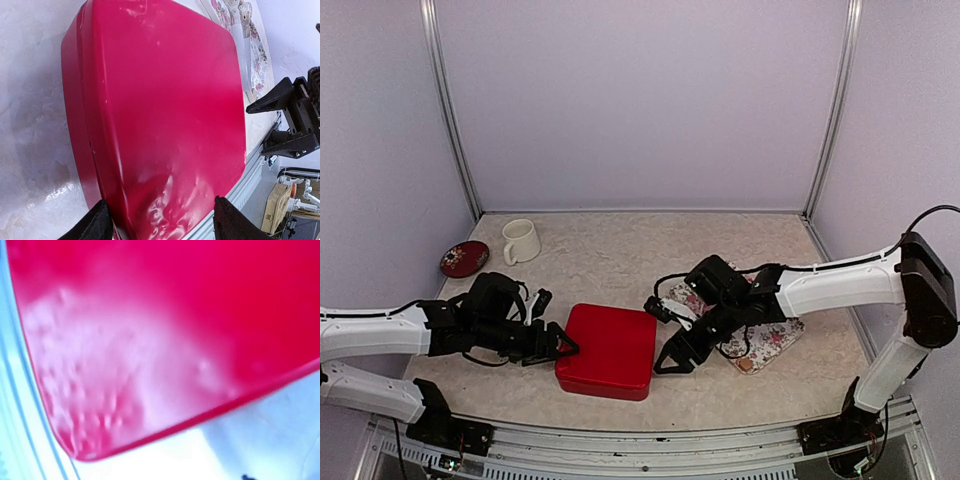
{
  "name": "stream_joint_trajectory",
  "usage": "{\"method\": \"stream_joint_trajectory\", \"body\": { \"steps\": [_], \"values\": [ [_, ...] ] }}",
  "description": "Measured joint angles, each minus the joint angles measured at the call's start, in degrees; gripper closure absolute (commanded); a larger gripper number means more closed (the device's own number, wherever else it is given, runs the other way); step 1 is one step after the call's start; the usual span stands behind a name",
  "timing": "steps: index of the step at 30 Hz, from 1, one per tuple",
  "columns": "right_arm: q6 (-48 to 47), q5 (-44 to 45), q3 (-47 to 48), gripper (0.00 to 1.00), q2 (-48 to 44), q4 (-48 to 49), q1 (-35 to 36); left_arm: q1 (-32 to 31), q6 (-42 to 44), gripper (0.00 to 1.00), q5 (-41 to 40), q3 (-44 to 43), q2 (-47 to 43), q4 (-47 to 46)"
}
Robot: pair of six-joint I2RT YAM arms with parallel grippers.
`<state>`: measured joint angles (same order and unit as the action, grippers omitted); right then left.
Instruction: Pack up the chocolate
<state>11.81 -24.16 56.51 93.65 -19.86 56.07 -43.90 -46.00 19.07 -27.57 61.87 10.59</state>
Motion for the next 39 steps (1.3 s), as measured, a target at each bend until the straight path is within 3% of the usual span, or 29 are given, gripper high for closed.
{"method": "stream_joint_trajectory", "body": {
  "steps": [8,22,27,39],
  "values": [
    [12.0,-10.1,-0.8,0.29,3.5,11.7,-3.0,0.4,-0.9,0.29,0.3,1.8,0.8,-5.4],
    [16.5,-10.6,1.8,0.42,10.0,9.9,-7.8,0.6,-3.1,0.39,-0.4,1.9,9.8,-20.4],
    [16.4,-10.5,2.8,0.45,10.5,11.5,-11.0,0.4,-3.4,0.44,0.3,1.0,11.3,-20.8],
    [16.9,-9.5,2.9,0.56,9.5,12.5,-11.4,-1.0,-3.8,0.49,0.0,0.0,9.0,-17.7]
  ]
}}
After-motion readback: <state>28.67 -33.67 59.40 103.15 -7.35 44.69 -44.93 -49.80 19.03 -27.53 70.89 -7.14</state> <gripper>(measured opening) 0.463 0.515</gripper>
